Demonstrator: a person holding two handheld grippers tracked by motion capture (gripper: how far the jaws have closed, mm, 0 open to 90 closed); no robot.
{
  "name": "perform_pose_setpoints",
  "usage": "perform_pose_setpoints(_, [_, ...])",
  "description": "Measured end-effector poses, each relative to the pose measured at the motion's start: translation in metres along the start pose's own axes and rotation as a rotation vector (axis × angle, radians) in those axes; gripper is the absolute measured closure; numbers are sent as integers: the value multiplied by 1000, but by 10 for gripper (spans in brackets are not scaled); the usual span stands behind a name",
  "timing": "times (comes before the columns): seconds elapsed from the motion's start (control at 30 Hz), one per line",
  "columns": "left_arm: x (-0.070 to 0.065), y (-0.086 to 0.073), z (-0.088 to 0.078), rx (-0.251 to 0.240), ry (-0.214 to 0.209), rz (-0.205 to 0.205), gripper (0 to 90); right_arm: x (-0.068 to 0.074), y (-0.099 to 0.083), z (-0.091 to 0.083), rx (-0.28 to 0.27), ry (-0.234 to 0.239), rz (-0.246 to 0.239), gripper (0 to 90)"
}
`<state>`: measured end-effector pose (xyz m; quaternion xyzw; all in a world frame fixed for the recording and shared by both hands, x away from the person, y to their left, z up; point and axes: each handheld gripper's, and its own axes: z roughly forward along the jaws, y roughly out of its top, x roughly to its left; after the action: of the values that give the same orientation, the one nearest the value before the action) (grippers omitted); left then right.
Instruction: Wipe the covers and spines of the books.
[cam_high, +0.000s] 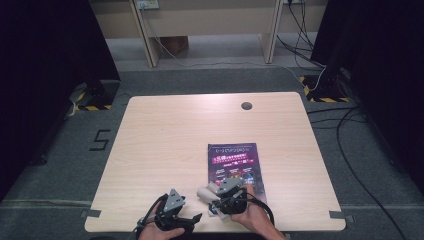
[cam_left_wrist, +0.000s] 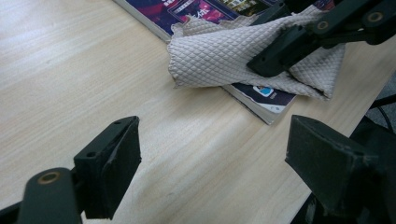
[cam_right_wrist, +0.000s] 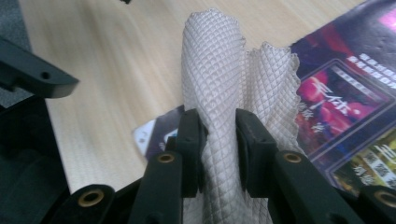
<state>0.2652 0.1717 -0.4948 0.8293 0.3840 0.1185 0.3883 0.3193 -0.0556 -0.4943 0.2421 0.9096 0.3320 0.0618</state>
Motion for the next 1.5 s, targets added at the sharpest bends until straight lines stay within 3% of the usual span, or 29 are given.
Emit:
perform_pose_setpoints(0.3, [-1,-1,0,1,2,6,170,19,0,2,0,32,-34,730])
perform_pose_setpoints(0.63, [-1,-1,-1,0,3,7,170,13,-1,0,4,26,-22,728])
perform_pose_setpoints(0.93, [-1,-2,0,6,3,7,170,25,1,2,7,46,-61,728])
perform_pose_setpoints(1.1, [-1,-1,0,2,4,5,170,18,-1,0,4,55,-36,729])
perform_pose_setpoints(1.5, [-1,-2,0,4,4,6,170,-2,-17,-15,6,-5,13,731])
